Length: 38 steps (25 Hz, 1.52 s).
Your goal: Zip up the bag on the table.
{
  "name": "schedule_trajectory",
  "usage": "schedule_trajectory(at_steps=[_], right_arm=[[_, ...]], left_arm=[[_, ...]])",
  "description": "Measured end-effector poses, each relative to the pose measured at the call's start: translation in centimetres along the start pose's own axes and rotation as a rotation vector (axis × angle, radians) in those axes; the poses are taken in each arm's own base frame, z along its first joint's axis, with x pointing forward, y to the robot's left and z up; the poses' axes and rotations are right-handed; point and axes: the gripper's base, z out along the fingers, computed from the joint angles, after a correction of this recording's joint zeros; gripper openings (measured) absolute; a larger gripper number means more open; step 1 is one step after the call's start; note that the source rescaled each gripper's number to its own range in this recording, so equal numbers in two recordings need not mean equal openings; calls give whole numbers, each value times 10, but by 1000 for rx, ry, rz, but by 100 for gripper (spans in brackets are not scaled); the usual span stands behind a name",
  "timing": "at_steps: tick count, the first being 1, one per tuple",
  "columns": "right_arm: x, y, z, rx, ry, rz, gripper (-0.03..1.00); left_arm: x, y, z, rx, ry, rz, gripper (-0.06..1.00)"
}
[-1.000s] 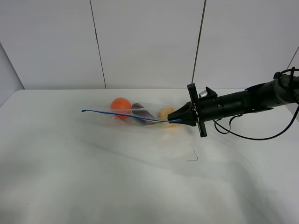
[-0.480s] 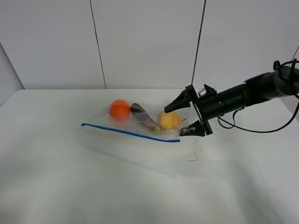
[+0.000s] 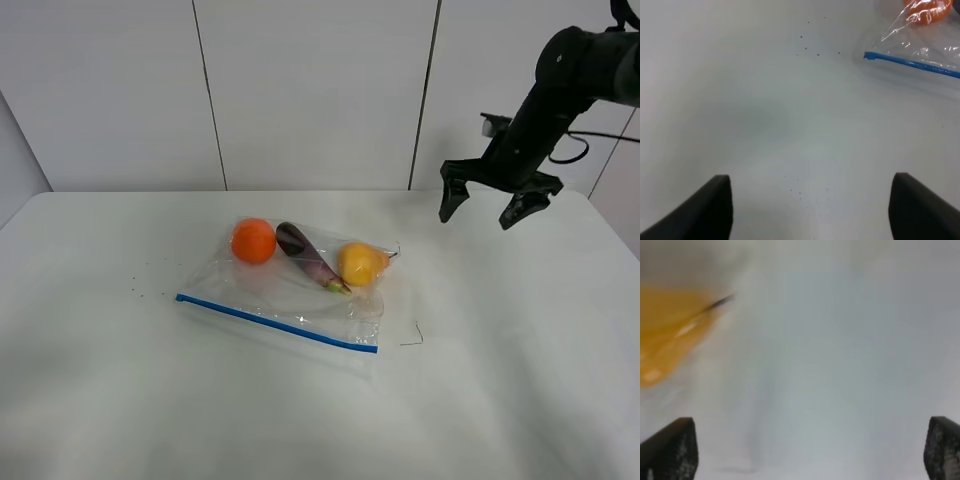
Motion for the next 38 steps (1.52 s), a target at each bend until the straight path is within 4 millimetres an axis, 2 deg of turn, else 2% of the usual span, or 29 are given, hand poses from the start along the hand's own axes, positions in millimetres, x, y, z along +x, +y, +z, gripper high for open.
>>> schedule_trajectory(at_steps=[3,8,10,13,20,28,33,38], right_arm=[[-2,-5,-7,66,-19,-8,100],[0,-5,-11,79,-21,-13,100],[8,-5,-16,79,-15,-12,100],[31,-3,-28,86,4,-13,100],[118,2,-64,95,37,-16,100],[235,5,-85,96,-1,-24,100],[298,6,-92,101,-240,-43,100],[350,6,-99,103,-522,-69,100]], left_arm=[[0,0,0,0,0,0,100],[0,0,0,1,0,0,100],[0,0,0,1,0,0,100],[0,0,0,1,0,0,100],[0,0,0,1,0,0,100],[0,0,0,1,0,0,100],[0,0,0,1,0,0,100],[0,0,0,1,0,0,100]])
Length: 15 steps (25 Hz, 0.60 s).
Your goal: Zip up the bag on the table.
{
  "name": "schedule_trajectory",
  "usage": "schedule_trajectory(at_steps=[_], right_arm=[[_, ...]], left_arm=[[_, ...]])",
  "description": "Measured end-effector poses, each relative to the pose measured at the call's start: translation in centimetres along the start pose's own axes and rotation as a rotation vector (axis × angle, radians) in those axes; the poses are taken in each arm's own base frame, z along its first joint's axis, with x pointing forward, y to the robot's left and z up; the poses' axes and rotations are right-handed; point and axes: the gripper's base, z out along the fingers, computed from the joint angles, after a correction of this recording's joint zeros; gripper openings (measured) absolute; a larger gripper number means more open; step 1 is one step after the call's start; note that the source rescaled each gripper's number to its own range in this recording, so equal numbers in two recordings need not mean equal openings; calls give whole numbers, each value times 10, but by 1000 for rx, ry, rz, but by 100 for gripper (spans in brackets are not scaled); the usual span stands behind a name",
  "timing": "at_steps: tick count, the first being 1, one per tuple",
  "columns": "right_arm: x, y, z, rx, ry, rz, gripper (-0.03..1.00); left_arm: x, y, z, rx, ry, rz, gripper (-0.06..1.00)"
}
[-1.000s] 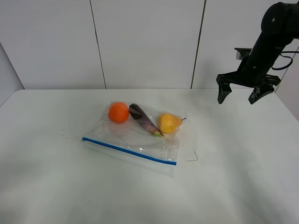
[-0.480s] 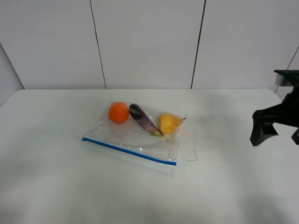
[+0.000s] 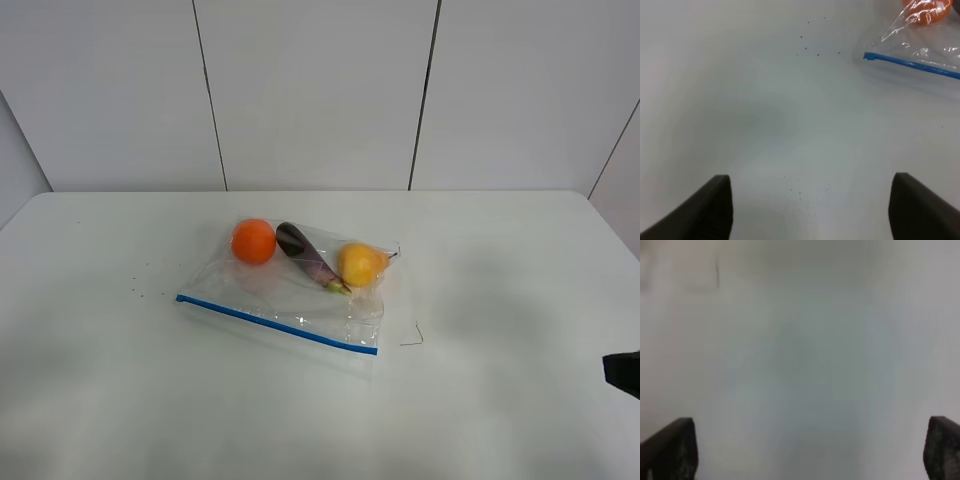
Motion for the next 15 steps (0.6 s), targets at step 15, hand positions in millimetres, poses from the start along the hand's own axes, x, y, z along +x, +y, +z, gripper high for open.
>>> schedule_trajectory(at_steps=[15], right_arm=[[51,4,-52,4,-421,-25,100]], left_arm=[[0,0,0,0,0,1,100]])
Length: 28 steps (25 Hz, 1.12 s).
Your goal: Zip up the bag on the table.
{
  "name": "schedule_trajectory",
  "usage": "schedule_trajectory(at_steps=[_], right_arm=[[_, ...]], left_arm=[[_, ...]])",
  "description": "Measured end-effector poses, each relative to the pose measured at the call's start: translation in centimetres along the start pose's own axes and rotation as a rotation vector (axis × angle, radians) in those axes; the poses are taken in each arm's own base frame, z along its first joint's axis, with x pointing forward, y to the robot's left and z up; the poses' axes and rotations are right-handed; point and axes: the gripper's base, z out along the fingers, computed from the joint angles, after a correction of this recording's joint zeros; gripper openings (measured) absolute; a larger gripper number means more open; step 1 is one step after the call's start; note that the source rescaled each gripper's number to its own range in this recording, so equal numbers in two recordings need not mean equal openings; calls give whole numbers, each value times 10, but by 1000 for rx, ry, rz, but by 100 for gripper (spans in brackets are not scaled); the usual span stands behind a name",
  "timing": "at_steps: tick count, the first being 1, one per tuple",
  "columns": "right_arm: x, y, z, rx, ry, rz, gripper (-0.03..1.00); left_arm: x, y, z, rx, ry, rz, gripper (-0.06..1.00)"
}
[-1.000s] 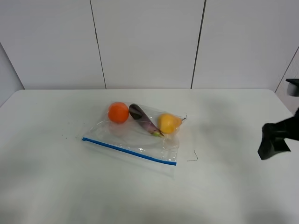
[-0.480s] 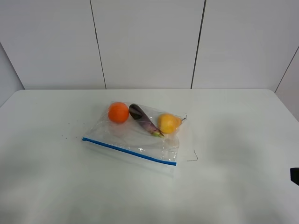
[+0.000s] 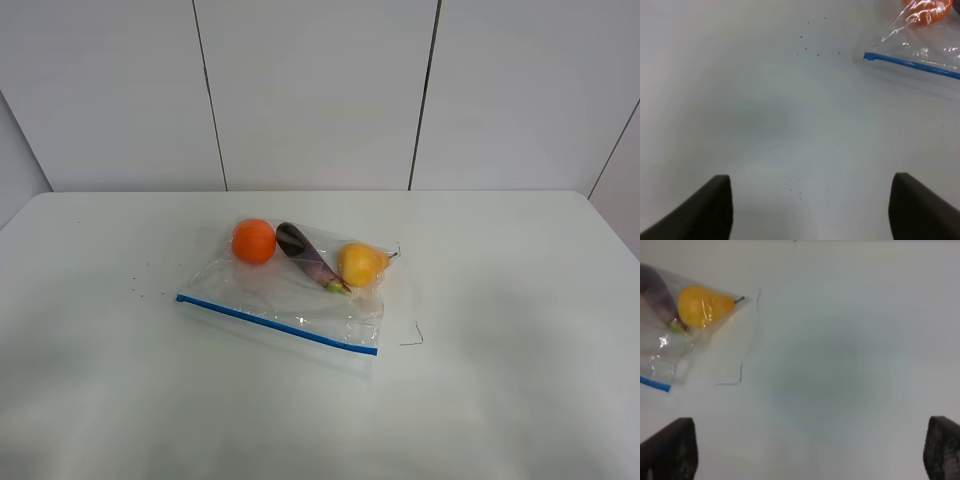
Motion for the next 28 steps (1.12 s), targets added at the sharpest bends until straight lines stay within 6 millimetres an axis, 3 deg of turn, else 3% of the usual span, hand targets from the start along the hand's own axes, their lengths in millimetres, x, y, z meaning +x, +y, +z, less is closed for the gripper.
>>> schedule_trajectory(at_steps=[28], right_arm=[[4,0,-7,54,-52,26,100]], left_arm=[[0,0,0,0,0,0,100]])
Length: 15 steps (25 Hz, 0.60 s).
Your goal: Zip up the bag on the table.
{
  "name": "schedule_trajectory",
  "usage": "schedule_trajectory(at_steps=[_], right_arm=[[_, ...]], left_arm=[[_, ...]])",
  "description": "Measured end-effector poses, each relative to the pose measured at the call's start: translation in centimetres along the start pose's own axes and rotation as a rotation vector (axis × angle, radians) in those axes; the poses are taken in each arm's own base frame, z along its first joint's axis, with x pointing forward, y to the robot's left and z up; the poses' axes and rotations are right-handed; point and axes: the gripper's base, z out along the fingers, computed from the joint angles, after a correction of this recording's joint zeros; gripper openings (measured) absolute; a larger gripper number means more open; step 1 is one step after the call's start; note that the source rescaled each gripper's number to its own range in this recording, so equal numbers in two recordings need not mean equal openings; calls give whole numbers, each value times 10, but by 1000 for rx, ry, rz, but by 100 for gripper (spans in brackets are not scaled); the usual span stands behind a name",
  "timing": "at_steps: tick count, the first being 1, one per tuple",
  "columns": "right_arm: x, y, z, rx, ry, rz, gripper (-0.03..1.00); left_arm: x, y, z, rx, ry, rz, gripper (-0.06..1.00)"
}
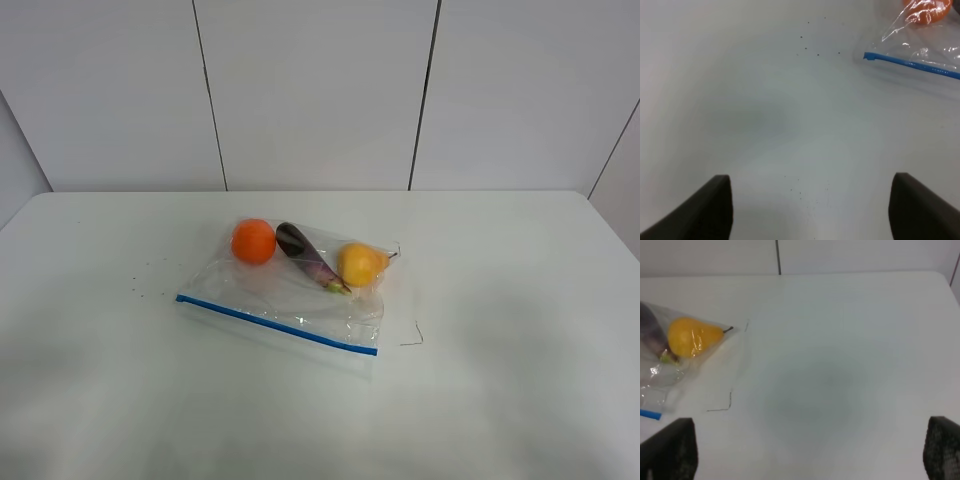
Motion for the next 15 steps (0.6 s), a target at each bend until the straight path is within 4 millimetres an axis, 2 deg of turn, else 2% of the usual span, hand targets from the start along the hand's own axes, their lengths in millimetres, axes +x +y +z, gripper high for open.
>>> schedule_trajectory(at_steps=[15], right_arm=[[0,0,0,1,0,17,100]], left_arm=[[0,0,0,0,0,0,100]])
